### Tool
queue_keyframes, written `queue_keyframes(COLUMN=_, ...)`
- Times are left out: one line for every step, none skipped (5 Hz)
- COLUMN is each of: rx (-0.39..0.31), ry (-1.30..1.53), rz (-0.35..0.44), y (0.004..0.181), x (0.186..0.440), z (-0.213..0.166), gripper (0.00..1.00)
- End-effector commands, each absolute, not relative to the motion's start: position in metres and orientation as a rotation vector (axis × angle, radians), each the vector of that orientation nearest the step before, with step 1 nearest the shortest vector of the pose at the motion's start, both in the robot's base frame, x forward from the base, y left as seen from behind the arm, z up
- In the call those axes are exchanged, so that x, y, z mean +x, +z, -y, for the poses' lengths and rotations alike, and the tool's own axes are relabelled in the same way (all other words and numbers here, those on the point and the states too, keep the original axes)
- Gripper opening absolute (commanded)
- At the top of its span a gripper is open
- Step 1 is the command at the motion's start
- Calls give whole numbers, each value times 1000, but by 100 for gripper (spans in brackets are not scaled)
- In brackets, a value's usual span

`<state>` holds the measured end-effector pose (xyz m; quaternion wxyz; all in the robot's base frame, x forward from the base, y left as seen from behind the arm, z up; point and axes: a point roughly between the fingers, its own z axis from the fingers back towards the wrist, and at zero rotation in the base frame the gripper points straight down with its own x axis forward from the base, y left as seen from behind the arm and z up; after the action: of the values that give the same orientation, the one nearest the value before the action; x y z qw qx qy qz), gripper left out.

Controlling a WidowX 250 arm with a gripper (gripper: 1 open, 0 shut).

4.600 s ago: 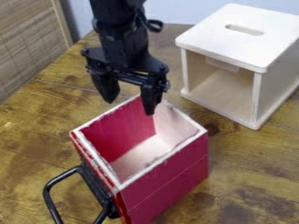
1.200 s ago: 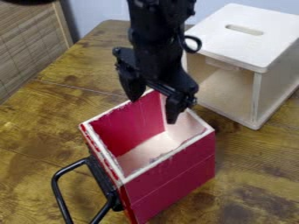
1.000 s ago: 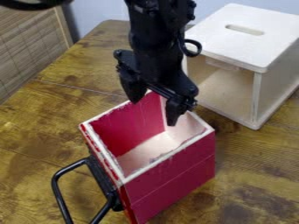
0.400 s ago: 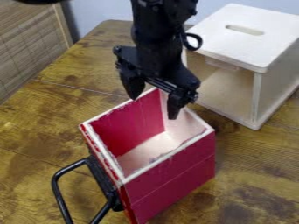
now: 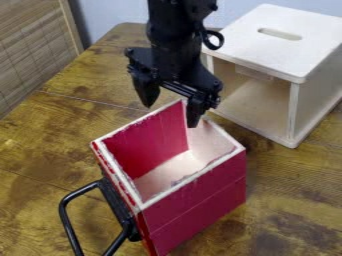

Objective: Open the drawer

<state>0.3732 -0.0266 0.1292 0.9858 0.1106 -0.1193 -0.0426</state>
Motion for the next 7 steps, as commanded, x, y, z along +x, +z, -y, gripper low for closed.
queue_keyframes(rx=212, ry=-85, rz=311, y=152, x=386, z=20, gripper=100)
queue_keyframes(rx=217, ry=-91, rz=318, y=160, x=379, z=31, gripper=100)
queue_keyframes(rx=218, ry=-90, rz=321, y=167, x=373, z=38, gripper=100)
queue_keyframes(rx=216, ry=-96, rz=330, y=169, x=369, z=45, gripper=100)
queue_keyframes(rx=218, ry=-87, rz=334, y=159, x=368, z=38, gripper=100)
queue_keyframes(rx=217, ry=-74, rz=347, y=149, x=368, z=28, gripper=100)
queue_keyframes(rx=241, ry=43, rz=341, y=146, x=372, z=33, gripper=100)
